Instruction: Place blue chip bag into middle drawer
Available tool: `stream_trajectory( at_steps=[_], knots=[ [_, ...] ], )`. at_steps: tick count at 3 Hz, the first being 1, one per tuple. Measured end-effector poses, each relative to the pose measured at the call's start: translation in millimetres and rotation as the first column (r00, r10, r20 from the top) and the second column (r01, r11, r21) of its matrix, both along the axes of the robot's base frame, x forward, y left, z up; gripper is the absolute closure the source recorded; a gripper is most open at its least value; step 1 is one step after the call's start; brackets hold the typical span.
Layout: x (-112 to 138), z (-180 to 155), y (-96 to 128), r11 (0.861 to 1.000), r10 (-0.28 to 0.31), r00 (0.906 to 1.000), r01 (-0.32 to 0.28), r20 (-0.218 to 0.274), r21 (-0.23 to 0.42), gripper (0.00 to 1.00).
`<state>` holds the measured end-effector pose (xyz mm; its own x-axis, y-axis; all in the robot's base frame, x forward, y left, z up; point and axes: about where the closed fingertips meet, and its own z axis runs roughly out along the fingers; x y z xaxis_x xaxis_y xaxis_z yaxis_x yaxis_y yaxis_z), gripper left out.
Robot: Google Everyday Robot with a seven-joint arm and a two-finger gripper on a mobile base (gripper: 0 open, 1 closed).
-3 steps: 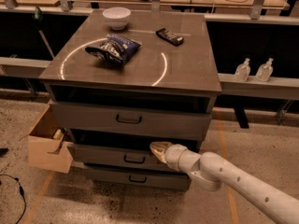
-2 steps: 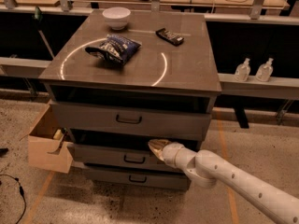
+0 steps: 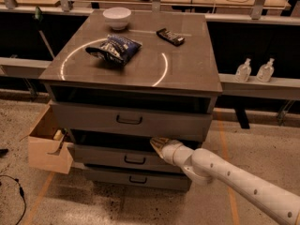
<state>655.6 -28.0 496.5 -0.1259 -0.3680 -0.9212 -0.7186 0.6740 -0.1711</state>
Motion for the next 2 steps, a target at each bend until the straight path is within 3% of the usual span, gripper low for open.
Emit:
stream_trajectory(
  at_steps=[2],
  knots=[
    [-2.5,-14.4,-2.3,0.995,-0.011,0.9996,0.014,0.026,-0.103,0.54]
  ],
)
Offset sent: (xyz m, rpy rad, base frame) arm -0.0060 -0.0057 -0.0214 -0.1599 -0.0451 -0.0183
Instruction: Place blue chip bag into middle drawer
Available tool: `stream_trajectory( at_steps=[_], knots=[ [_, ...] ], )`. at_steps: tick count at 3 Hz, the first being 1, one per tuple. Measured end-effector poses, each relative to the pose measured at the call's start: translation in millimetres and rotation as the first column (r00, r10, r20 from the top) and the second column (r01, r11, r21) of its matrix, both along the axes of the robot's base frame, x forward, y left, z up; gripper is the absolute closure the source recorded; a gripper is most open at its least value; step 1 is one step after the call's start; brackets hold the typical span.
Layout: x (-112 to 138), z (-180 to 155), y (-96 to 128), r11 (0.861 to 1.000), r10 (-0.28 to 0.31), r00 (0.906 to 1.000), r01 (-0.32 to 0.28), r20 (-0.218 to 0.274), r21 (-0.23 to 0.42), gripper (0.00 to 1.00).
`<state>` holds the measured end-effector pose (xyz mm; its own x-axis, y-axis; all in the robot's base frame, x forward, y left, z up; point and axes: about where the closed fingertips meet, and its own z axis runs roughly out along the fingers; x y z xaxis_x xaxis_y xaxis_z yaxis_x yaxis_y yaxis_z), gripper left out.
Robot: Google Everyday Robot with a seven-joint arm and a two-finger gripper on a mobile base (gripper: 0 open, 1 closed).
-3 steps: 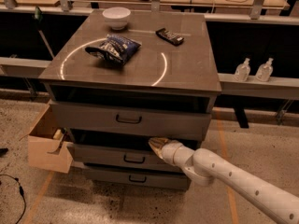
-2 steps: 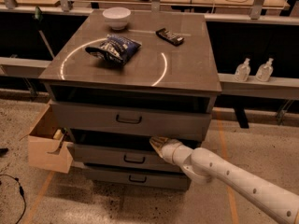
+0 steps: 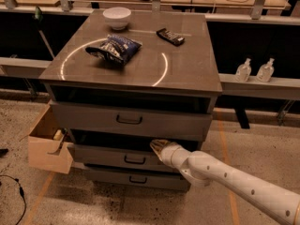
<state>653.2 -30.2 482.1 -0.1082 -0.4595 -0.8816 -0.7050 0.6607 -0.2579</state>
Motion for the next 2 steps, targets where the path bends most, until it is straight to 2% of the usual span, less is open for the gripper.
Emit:
stream_trajectory(
  at_steps=[1,2],
  knots=[
    [-3.7,-2.8,2.4,0.999,0.007,0.9998,-0.007,0.018,-0.041,0.25],
    [-6.2,-4.1,4.7,0.998,0.020,0.9995,-0.019,0.024,-0.060,0.36]
  ],
)
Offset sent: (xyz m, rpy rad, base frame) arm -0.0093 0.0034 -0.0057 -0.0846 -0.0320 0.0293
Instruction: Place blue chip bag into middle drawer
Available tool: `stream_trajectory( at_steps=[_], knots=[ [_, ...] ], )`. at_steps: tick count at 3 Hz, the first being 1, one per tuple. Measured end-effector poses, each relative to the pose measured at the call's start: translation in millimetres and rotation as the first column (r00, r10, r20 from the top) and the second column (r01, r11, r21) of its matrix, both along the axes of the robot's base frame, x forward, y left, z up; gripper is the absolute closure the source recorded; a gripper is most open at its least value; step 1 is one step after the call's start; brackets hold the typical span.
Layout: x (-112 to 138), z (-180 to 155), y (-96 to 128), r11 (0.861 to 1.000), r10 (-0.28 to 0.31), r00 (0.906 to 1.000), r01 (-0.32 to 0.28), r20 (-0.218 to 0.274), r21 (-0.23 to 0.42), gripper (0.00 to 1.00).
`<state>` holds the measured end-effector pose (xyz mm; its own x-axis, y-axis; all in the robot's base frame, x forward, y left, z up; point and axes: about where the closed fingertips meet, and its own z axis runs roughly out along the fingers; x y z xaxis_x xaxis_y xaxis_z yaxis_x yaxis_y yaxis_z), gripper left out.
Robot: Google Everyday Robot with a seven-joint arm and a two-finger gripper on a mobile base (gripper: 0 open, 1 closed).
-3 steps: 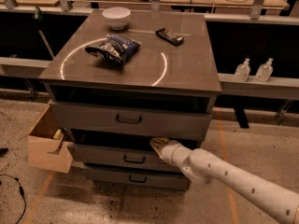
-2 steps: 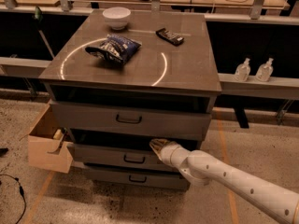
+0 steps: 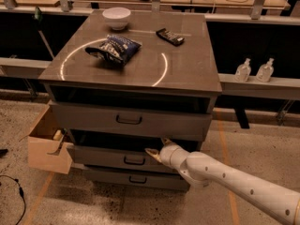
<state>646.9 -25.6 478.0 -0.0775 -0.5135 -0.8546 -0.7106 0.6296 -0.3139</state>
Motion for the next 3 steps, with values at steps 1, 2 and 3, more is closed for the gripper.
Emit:
stream_trajectory(
  at_steps=[1,2,3],
  knots=[
    [-2,3,1,1.000,0.019,0.9998,-0.019,0.002,-0.012,0.59],
    [-9,9,-1,0.999,0.048,0.9984,-0.048,-0.031,-0.015,0.82],
    [-21,17,-9,0.998,0.058,0.9959,-0.059,-0.069,-0.005,1.00]
  ],
)
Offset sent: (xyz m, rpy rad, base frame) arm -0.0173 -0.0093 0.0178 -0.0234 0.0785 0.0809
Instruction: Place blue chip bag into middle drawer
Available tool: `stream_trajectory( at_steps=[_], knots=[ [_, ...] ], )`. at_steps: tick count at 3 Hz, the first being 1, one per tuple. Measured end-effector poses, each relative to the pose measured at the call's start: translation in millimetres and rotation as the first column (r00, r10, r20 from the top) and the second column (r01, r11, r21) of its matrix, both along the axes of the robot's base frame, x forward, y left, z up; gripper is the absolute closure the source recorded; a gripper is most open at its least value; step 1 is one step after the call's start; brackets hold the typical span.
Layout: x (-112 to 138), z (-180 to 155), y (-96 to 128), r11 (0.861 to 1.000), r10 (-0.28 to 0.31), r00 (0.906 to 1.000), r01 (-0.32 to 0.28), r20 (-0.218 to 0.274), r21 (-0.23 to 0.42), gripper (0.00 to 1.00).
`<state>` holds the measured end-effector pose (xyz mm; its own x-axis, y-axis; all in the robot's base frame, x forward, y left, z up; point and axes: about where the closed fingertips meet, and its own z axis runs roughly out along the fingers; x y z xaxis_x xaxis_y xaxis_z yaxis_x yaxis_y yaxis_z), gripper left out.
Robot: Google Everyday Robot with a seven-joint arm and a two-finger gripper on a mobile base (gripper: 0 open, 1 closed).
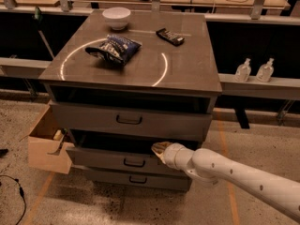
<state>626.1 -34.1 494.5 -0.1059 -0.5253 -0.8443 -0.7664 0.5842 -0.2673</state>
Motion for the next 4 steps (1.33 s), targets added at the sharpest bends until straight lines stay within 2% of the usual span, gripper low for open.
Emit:
stream_trajectory(
  at_steps=[1,2,4],
  knots=[
    [-8,3,-6,1.000,0.000,0.9997,0.000,-0.024,0.001,1.00],
    [-5,0,-7,1.000,-0.011,0.9994,0.011,-0.032,-0.002,1.00],
    [14,-8,-3,0.999,-0.039,0.9982,0.039,-0.045,-0.007,1.00]
  ],
)
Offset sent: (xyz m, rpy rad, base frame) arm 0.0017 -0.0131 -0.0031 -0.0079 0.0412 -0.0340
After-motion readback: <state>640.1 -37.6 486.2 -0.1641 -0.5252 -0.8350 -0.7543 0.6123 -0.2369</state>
